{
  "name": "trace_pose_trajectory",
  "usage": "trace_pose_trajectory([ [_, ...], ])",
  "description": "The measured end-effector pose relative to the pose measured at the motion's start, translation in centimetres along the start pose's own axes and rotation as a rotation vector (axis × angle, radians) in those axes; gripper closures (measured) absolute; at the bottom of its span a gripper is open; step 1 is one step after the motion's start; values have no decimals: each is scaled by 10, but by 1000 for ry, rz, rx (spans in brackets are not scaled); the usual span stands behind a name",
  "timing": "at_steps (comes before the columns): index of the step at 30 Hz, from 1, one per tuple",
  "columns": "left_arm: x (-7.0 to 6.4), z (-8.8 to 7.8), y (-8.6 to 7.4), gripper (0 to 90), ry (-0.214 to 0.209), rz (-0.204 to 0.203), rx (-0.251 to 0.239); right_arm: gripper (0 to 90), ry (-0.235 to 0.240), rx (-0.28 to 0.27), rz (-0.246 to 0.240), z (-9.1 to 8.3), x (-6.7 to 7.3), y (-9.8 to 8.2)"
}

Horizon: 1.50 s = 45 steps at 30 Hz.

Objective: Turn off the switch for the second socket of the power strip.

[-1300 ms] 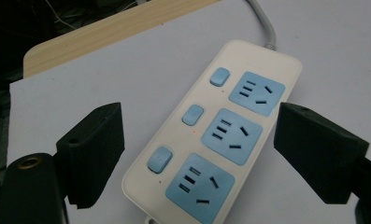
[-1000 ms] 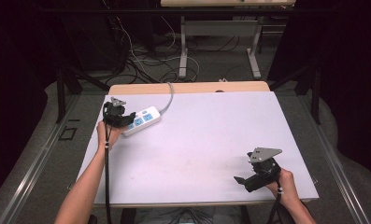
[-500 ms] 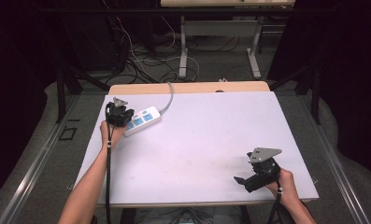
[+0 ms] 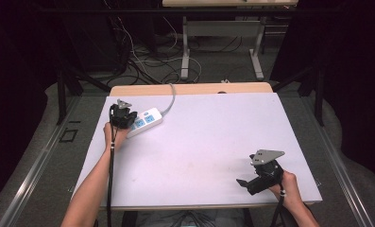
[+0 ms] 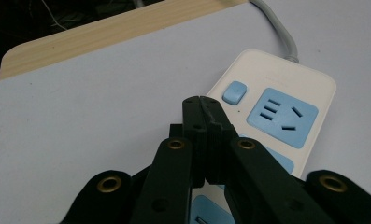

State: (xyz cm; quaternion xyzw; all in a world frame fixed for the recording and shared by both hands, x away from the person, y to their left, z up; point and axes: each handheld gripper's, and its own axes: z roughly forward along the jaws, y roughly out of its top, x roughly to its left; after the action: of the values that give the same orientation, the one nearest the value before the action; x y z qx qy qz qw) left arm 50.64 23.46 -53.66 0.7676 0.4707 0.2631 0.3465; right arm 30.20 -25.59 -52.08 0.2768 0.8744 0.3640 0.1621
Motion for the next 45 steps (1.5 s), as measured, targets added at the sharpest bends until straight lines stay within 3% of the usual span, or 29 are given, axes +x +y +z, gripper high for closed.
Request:
trace_pose_trajectory([
  [11,0,8,-3,899,2,15,17,2,7,15,-15,0,-1,1],
  [20,3,9,-5,900,-3,8,-15,2,4,13,-14,0,0,0],
  [32,3,9,-7,900,-10,-8,-9,2,7,14,-15,0,0,0],
  [37,3,9,-8,900,-15,-7,-27,2,8,14,-16,0,-1,0],
  [41,1,9,-7,900,-4,21,-15,2,5,15,-14,0,0,0],
  [45,1,9,-8,900,-8,22,-18,2,3,16,-16,1,0,0],
])
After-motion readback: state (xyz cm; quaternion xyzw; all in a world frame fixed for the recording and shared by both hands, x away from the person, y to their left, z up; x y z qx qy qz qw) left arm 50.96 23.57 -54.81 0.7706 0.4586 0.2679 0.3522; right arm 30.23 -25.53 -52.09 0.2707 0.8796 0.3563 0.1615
